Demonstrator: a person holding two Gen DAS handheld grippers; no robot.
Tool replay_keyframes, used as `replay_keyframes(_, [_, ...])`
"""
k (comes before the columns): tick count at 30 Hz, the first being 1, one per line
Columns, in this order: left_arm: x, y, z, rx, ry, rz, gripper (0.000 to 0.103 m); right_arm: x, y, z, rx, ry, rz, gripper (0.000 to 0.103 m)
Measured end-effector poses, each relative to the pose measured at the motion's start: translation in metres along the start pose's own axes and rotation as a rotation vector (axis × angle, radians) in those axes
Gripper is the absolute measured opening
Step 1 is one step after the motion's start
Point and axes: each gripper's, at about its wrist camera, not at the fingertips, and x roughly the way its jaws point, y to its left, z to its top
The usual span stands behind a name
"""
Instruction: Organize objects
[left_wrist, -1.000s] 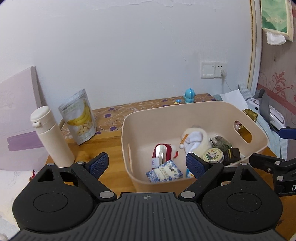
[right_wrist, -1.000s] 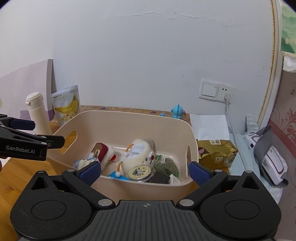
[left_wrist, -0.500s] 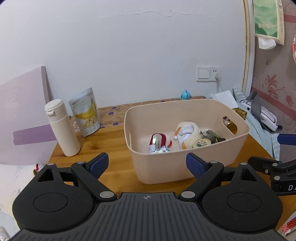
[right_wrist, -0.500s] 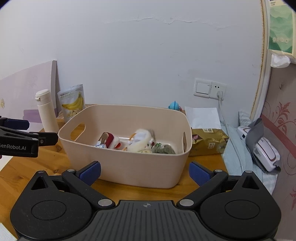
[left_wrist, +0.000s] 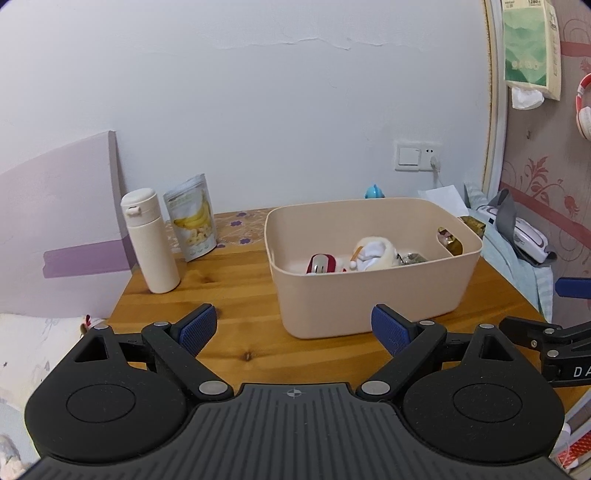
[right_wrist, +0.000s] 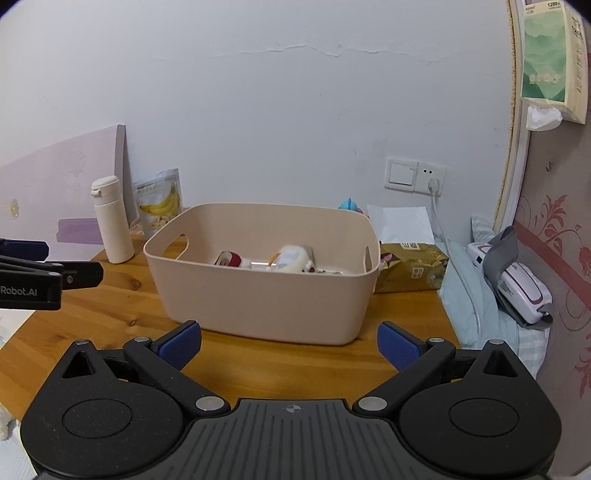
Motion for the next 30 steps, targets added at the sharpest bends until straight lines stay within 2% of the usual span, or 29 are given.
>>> replay_keyframes(17, [-0.041, 0.007, -0.031, 0.001, -0.02, -0.011, 0.092, -0.041, 0.01, -0.031, 0.034, -0.002, 0.019, 0.103])
replay_keyframes(23, [-0.054, 0.009, -0.038, -0.029, -0.026, -0.027, 0.092, -0.053, 0.013, -0.039, 0.05, -0.005, 0.016, 0.103])
replay_keyframes(30, [-0.063, 0.006, -0.05, -0.012, -0.032, -0.022, 0.092, -0.068, 0.021, -0.045, 0.021, -0.009, 0.009, 0.103])
